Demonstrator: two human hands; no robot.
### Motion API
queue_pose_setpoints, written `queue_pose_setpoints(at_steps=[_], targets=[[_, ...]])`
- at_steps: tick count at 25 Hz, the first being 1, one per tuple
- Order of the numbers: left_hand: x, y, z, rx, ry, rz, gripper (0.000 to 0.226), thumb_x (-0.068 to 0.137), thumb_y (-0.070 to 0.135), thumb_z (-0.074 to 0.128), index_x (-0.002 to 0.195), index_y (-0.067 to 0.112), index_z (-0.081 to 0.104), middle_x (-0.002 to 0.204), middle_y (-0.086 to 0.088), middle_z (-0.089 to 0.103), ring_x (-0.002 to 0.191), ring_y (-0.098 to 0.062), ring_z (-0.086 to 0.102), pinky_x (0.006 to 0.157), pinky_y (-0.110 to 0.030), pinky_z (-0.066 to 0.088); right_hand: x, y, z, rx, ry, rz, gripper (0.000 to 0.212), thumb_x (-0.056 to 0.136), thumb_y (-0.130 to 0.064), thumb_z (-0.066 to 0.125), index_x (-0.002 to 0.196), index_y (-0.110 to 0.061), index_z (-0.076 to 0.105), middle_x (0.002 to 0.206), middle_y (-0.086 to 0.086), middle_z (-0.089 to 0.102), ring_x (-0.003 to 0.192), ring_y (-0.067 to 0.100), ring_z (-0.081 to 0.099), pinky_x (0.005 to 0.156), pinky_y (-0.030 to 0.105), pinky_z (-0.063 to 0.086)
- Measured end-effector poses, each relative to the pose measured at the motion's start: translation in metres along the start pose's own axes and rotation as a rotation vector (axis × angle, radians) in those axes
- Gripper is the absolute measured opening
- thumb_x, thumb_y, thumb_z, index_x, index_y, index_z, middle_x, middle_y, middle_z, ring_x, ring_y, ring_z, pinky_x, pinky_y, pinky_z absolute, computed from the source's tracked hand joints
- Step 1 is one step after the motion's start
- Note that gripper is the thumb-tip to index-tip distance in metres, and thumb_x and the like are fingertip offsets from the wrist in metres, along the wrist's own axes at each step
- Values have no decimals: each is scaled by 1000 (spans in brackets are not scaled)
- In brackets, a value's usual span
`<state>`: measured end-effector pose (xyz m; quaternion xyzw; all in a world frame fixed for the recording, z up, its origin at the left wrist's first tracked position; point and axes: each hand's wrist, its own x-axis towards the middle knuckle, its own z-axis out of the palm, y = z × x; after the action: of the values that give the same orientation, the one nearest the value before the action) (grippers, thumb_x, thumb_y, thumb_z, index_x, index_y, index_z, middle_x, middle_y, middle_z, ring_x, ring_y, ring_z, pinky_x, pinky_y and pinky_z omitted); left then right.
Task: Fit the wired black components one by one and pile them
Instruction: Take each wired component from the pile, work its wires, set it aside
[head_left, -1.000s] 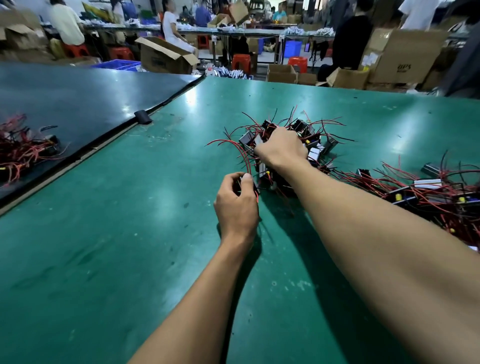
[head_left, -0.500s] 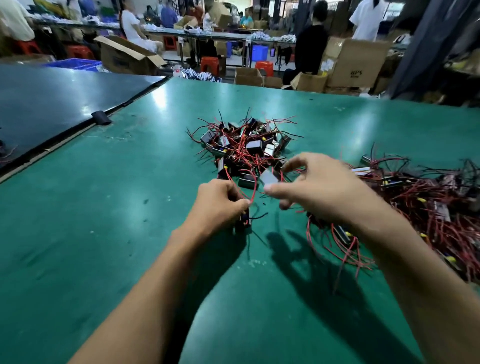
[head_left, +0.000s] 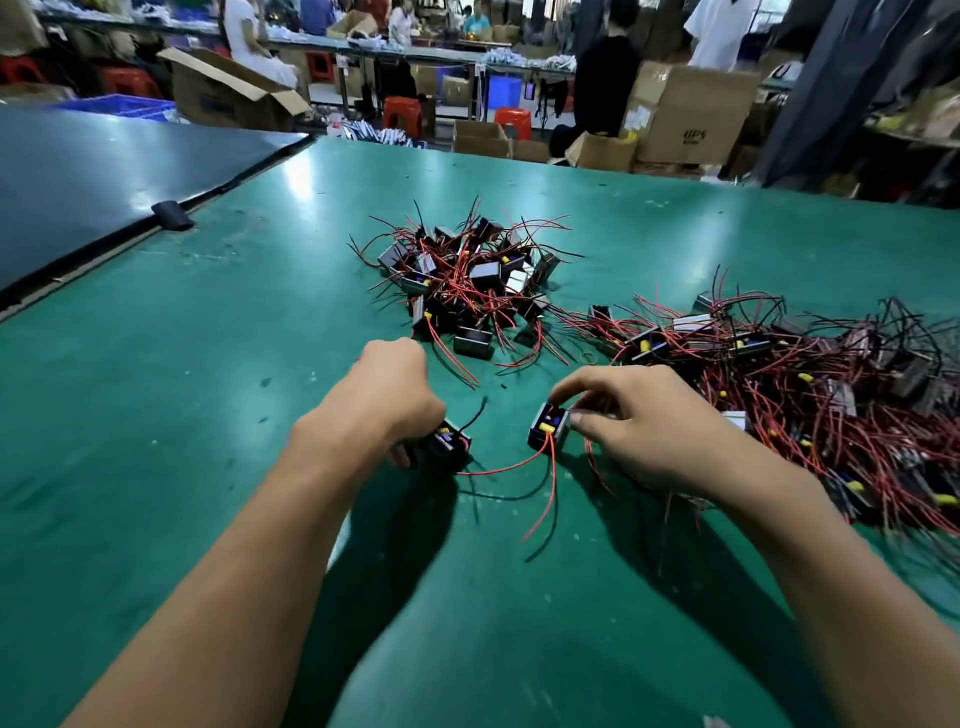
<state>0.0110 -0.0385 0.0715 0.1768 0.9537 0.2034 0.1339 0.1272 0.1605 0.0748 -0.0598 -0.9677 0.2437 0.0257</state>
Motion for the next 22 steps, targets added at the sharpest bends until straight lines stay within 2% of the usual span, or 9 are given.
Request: queue_pose_setpoints(at_steps=[3,5,8,12,15,17,18,20,22], targets=[[-9,2,-4,-2,-70,-5,22,73,0,48,66,-2,69,48,-11,65,37,-20,62,44,-26,54,-1,11,13,-141,47,-2,29,94,-16,62,119,-27,69,110,-5,66,104,16,62,92,26,48],[-9,4,-7,34,-8,88,15,72,3,53,66,4,67,49,-8,65,37,-17,58,40,-18,44,-5,22,19,-241,78,105,30,94,-31,63,124,-30,65,122,-4,59,113,20,59,95,37,49],[-7,5,-11,-11,31,299,8,77,12,69,76,20,66,68,1,67,62,-11,58,48,-15,39,-13,36,23,-306,119,210,27,92,-44,63,115,-32,66,118,-4,59,109,24,60,86,38,51],[-6,1,-11,-2,-137,423,25,80,9,69,96,28,71,84,12,67,61,9,53,54,-5,38,-15,46,11,-303,187,255,20,96,-23,56,107,-26,72,113,0,64,107,28,59,84,39,51],[-5,-3,-12,25,-218,423,27,78,14,74,97,33,75,81,18,65,72,6,56,63,-7,44,-17,34,10,-462,79,293,25,98,-26,51,114,-22,69,124,2,60,118,27,51,94,39,47],[-3,-5,-13,4,-216,406,16,79,25,78,92,33,77,70,19,67,69,8,58,61,-6,42,-19,11,22,-612,95,263,23,97,-32,49,108,-25,67,119,1,60,117,27,49,90,41,39],[-3,-6,-13,0,-213,402,11,79,27,78,89,32,78,65,23,66,65,12,57,59,-3,39,-17,-1,27,-605,125,225,21,97,-34,48,100,-25,67,111,2,63,111,28,52,84,41,38],[-1,-5,-10,21,-171,382,6,80,28,77,86,31,78,67,22,69,66,11,60,64,-8,43,0,-21,32,-338,188,234,30,97,-39,47,90,-16,65,95,9,65,97,34,60,76,38,44],[-1,-3,-6,65,-31,349,6,80,28,74,84,31,78,72,12,72,76,-6,65,72,-19,51,27,-25,34,-110,190,342,43,97,-50,51,88,-10,64,93,15,63,93,36,60,77,38,49]])
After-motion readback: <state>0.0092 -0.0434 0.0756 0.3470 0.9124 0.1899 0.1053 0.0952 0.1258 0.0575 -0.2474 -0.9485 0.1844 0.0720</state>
